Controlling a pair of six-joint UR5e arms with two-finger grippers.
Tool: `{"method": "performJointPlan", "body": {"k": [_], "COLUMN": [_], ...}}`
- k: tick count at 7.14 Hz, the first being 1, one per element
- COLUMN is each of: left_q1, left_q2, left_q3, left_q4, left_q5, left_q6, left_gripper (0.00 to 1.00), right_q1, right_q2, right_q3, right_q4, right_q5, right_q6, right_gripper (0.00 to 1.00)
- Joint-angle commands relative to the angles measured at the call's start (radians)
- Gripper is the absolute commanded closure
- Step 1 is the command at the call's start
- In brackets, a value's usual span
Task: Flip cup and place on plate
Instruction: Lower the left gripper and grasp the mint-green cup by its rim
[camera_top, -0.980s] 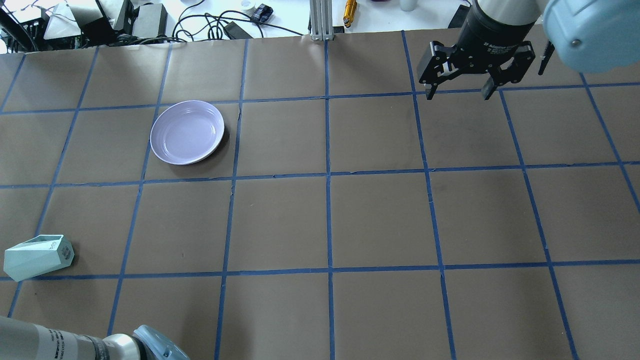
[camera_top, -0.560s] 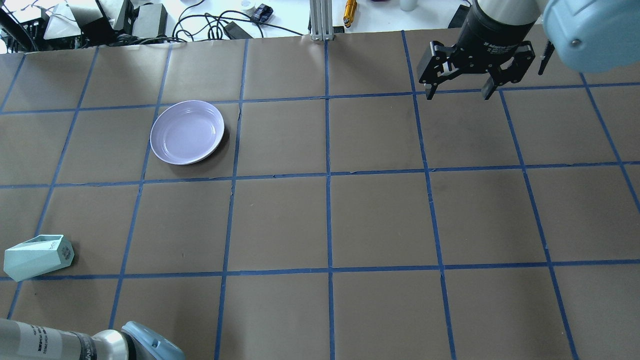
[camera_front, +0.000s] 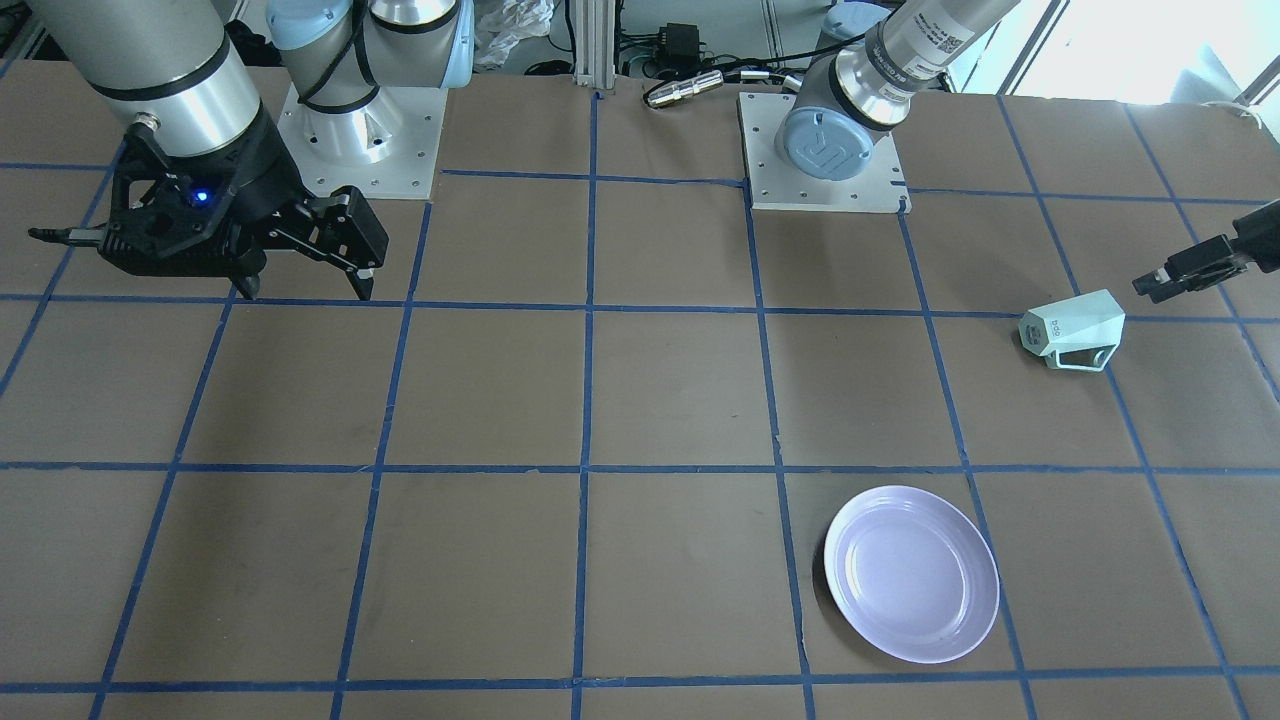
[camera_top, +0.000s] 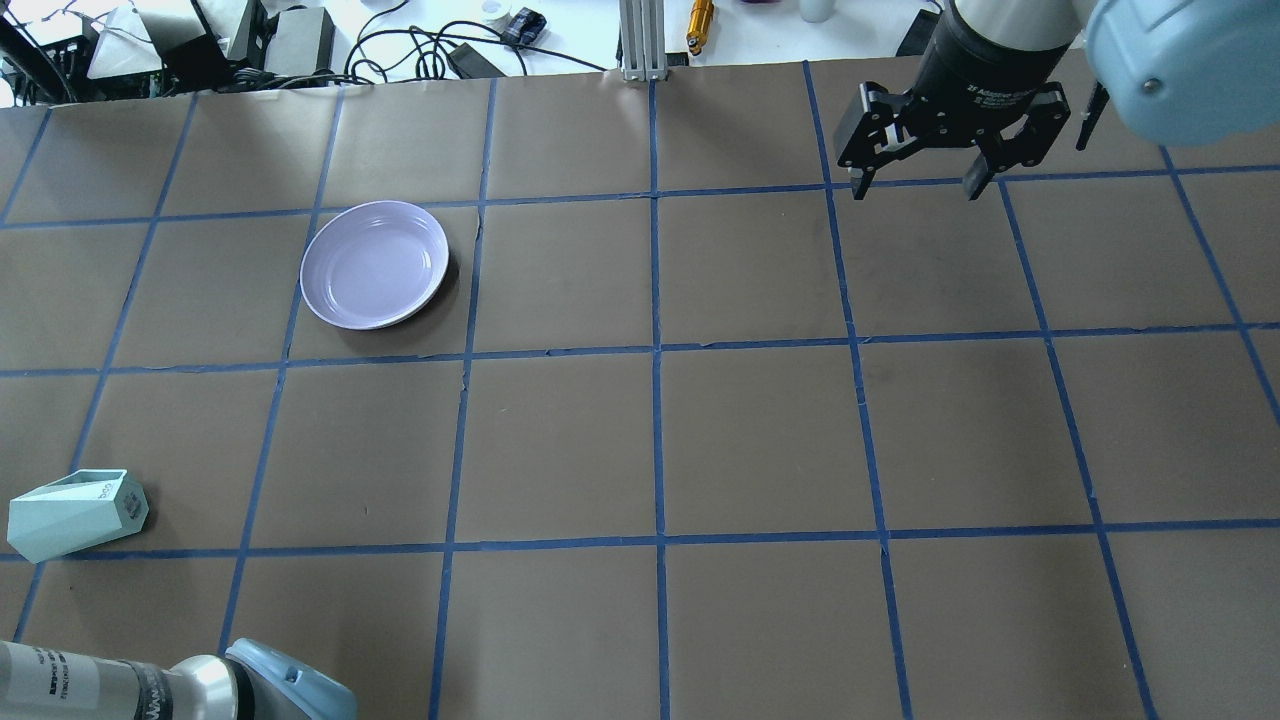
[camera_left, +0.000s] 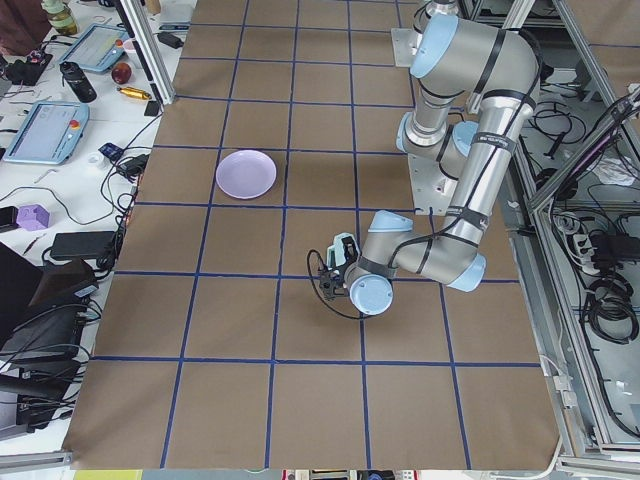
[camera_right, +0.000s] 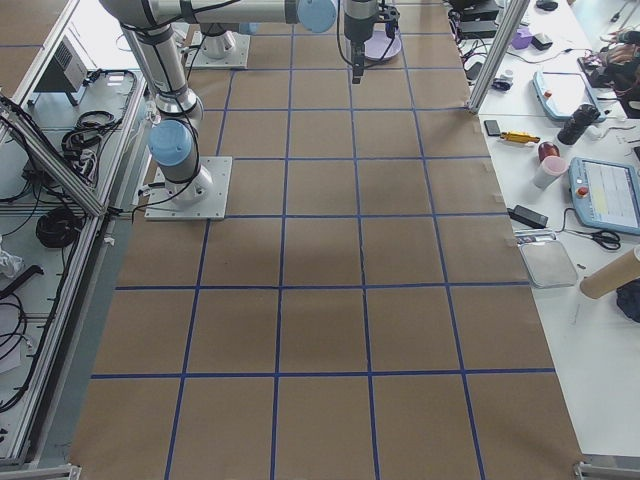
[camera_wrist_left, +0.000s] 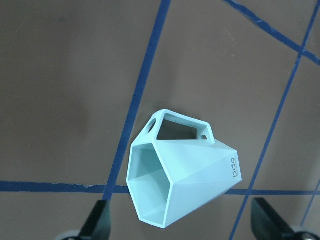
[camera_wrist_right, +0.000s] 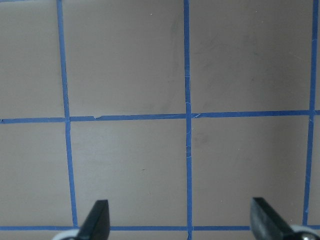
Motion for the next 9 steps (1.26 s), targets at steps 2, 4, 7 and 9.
{"method": "performJointPlan", "body": {"k": [2,4,7,9], "left_q1": [0.013,0.013,0.013,0.016], "left_q2": [-0.066,-0.102,-0.116,-0.118], "left_q3": [0.007,0.008,0.008,0.01], "left_q4": [-0.119,-0.12,-0.135,-0.187], "left_q5": [-0.04,-0.074,-0.087,-0.12], "left_q6": [0.136,0.17,0.303,0.31], "left_gripper": [0.08,0.15,0.74,1.0], "right_q1": [0.0,0.0,0.0,0.0], "right_q2": [0.0,0.0,0.0,0.0], "right_q3": [0.0,0.0,0.0,0.0], "right_q4": [0.0,0.0,0.0,0.0], "right_q5": [0.0,0.0,0.0,0.0], "right_q6": [-0.001,-0.001,-0.001,-0.001], "right_gripper": [0.0,0.0,0.0,0.0]}}
